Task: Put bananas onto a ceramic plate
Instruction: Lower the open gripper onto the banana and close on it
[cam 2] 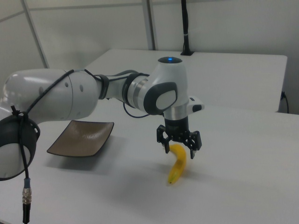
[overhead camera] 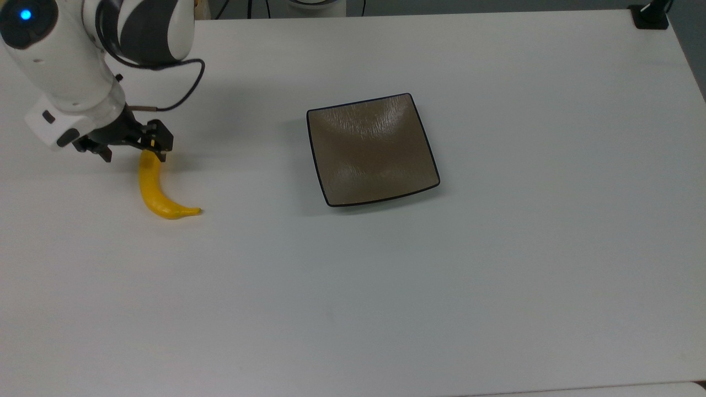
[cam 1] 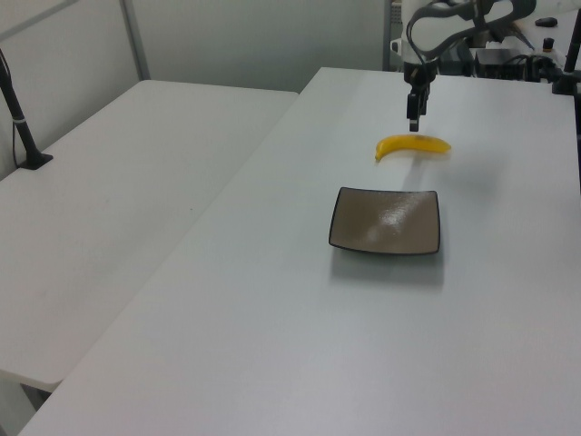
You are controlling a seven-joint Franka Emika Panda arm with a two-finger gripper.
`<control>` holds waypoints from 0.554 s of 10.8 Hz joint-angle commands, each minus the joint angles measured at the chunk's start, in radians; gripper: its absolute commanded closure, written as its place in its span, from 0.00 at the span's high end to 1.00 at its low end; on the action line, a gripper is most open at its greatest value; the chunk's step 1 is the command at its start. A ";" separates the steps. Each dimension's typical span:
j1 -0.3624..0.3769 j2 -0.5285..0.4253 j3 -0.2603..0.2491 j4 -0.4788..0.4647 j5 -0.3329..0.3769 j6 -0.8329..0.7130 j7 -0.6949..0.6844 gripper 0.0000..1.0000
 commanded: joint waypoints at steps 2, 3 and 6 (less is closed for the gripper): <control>0.005 0.030 0.005 -0.088 -0.056 0.159 0.064 1.00; 0.005 0.040 0.005 -0.088 -0.082 0.167 0.084 1.00; 0.014 0.048 0.005 -0.088 -0.090 0.167 0.091 1.00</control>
